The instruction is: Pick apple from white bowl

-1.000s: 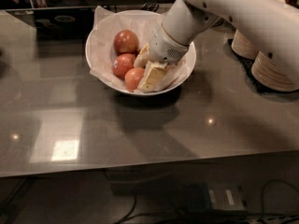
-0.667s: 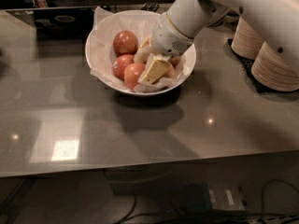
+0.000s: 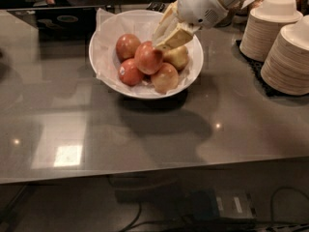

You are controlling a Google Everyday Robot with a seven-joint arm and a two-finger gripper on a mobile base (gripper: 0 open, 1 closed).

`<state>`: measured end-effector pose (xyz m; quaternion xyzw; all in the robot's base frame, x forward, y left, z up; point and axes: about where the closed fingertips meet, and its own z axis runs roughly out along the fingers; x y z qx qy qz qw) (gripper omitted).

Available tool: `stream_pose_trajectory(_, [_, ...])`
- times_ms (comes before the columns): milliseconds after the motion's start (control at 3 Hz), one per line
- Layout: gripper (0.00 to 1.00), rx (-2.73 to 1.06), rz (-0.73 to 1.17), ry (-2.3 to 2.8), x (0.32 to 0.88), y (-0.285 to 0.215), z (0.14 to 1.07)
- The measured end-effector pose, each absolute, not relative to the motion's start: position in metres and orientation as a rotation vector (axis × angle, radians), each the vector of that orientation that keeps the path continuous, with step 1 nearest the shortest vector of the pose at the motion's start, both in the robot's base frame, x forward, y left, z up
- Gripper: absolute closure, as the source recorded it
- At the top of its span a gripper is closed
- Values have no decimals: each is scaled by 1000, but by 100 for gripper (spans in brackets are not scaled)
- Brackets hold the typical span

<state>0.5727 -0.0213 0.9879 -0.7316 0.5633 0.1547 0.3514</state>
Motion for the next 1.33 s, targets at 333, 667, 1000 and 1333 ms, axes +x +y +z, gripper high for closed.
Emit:
stream_pose_trajectory(333, [100,-1842,375,1456,578,-34,998])
stream_pose_trajectory(667, [81,-1842,375,1456,578,-34,998])
stream_pose_trajectory(1000, [57,-1842,375,1456,577,-34,998])
stream_pose_trajectory(1333, [34,-1850,376,1447,568,-31,998])
